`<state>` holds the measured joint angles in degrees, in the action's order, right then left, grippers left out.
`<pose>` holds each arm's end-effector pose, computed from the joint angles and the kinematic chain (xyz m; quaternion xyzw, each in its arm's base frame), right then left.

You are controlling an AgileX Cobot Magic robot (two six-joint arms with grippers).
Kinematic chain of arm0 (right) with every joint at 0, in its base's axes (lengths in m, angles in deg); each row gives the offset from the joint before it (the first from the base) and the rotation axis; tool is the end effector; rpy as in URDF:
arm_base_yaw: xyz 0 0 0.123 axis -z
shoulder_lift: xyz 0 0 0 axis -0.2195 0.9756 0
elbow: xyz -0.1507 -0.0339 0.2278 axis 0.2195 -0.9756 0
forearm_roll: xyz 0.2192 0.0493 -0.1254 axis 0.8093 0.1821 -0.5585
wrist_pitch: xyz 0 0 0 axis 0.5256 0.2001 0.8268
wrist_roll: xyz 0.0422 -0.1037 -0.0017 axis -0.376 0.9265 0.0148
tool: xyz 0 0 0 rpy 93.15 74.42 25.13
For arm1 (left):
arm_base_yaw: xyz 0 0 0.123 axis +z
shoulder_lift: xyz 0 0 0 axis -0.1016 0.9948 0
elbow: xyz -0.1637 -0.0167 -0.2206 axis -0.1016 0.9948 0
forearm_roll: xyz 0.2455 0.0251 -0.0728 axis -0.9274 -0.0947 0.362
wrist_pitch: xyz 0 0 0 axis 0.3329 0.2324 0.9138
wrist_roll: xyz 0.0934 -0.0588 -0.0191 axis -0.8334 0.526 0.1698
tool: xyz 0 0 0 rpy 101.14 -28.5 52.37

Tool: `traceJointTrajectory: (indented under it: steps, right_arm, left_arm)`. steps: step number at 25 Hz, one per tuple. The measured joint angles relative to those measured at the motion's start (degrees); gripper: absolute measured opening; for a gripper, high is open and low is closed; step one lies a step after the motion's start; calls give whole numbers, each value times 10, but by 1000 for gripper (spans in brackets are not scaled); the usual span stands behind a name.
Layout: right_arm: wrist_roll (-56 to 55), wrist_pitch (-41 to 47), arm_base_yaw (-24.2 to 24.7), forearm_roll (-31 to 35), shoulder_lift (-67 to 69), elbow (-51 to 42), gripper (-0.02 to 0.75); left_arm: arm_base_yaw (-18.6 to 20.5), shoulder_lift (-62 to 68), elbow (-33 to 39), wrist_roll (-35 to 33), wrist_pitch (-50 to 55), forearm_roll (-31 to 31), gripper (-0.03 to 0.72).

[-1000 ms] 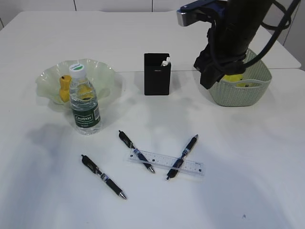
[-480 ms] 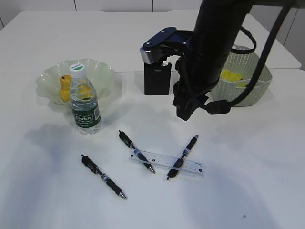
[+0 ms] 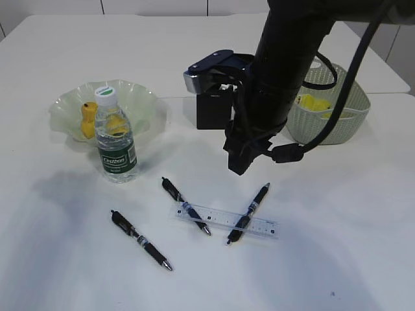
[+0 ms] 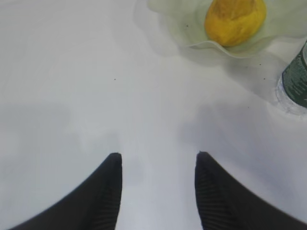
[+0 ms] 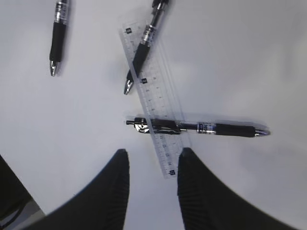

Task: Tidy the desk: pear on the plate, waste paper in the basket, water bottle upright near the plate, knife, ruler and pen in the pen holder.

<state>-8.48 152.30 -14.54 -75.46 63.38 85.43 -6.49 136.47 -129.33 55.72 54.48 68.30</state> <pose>0.3515 0.2013 0.2218 -0.4689 0.8769 0.0810 0.0686 0.2832 0.0024 0.2152 0.0368 0.9204 0.0382 0.3873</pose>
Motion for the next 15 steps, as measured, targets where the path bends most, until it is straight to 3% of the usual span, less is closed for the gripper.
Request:
traceJointTrajectory:
  steps: [15]
  right_arm:
    - [90, -6, 0, 11, 68, 0, 286]
  left_arm:
    - [0, 0, 0, 0, 3, 14, 348]
